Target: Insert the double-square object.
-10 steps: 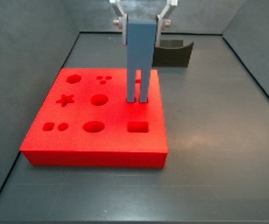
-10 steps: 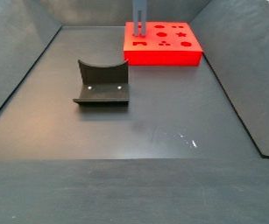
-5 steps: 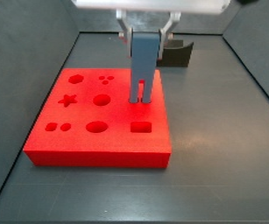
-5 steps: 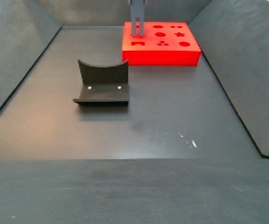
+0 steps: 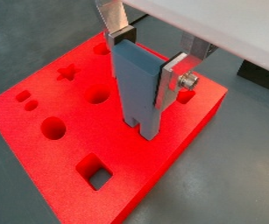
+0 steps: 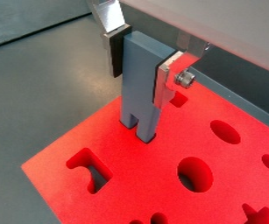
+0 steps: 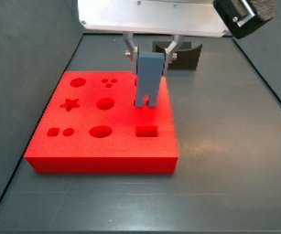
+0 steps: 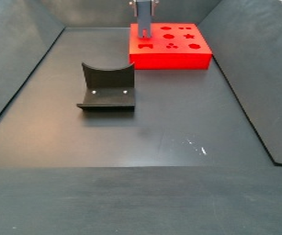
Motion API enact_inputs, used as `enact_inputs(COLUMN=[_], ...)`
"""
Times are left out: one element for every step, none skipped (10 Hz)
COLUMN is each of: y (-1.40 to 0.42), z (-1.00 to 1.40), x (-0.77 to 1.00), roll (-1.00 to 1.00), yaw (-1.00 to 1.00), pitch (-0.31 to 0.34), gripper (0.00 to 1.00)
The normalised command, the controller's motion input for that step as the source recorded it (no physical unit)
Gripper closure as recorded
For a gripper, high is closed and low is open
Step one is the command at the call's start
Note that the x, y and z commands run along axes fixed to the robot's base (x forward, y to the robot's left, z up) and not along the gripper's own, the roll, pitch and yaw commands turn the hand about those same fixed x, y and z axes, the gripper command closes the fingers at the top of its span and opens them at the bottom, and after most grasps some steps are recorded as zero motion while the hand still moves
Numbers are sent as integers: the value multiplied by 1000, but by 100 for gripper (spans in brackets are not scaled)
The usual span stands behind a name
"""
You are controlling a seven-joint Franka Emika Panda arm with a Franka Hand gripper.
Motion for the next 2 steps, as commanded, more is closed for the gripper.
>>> enact_inputs(y=[23,0], z=[0,0], x=[-37,0], roll=[-57,0], yaw=[0,0], pitch=[-34,0], gripper=[100,100])
